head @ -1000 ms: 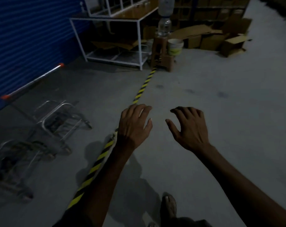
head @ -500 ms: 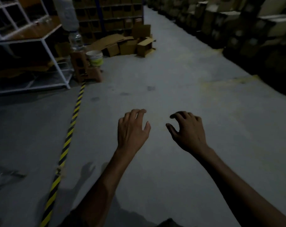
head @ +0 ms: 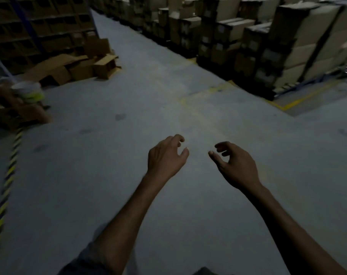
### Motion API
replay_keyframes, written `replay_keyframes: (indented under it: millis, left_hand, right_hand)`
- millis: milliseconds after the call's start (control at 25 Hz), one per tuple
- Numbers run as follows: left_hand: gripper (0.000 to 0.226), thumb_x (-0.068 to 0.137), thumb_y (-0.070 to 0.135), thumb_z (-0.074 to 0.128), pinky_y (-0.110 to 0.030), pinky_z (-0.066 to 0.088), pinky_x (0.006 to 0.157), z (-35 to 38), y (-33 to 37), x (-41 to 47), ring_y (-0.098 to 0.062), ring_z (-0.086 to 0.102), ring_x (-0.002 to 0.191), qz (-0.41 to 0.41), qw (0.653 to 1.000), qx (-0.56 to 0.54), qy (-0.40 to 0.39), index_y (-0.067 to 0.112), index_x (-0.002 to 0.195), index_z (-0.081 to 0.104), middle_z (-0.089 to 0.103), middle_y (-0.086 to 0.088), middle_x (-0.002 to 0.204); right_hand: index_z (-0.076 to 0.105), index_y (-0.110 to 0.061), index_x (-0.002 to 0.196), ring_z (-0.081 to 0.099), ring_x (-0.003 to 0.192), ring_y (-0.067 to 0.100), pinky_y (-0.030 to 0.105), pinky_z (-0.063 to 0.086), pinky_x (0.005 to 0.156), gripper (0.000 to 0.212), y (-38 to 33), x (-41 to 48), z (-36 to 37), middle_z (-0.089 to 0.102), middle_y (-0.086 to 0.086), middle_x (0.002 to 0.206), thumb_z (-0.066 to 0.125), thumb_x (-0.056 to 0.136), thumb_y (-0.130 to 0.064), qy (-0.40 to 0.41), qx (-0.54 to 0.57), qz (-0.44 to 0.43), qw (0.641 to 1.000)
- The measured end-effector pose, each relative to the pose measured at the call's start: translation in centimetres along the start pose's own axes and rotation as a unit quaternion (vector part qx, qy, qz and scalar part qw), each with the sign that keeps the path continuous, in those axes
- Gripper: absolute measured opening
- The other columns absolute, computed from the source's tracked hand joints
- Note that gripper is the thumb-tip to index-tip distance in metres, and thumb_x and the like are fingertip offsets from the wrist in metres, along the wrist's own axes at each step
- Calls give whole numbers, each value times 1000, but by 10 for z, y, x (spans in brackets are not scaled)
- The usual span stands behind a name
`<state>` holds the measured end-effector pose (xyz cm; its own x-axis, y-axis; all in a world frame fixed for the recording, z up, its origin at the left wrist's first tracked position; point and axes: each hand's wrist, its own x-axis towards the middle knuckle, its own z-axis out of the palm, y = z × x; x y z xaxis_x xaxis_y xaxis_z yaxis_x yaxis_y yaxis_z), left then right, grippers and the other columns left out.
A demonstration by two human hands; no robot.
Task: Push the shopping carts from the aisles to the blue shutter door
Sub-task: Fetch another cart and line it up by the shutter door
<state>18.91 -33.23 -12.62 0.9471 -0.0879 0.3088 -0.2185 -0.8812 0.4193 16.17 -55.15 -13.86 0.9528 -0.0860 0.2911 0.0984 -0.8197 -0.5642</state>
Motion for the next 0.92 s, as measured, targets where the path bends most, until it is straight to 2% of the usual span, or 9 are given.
replay_keyframes:
  millis: [160, 280, 400, 920]
  left_hand:
    - [32, 96, 49, 57, -30, 52, 81, 59, 93, 37, -13, 65, 105, 48, 998, -27, -32, 34, 124, 58, 66, 13, 117]
    - [32, 95, 48, 58, -31, 52, 81, 99, 146, 63, -13, 64, 106, 97, 993, -43, -51, 34, 125, 58, 66, 13, 118]
    - [32, 96, 49, 58, -31, 52, 81, 139, 189, 106, -12, 64, 106, 132, 987, -52, -70, 35, 124, 58, 66, 13, 118]
    - [33, 95, 49, 58, -30, 50, 80, 296, 353, 319, -11, 63, 107, 264, 950, -122, -119, 35, 125, 58, 65, 14, 118]
  right_hand:
    - [66, -35, 112, 65, 89, 3, 29, 49, 73, 38, 85, 16, -56, 70, -19, 105, 58, 93, -66, 23, -21, 54, 998]
    - [65, -36, 113, 65, 89, 2, 31, 52, 77, 38, 137, 29, -82, 69, -20, 105, 56, 93, -67, 42, -30, 98, 994]
    - [64, -36, 115, 64, 90, 3, 36, 54, 83, 39, 183, 52, -99, 69, -19, 107, 56, 93, -67, 64, -39, 138, 988]
    - [64, -33, 118, 65, 95, 9, 39, 52, 87, 38, 357, 211, -184, 69, -15, 111, 57, 95, -62, 177, -105, 258, 944]
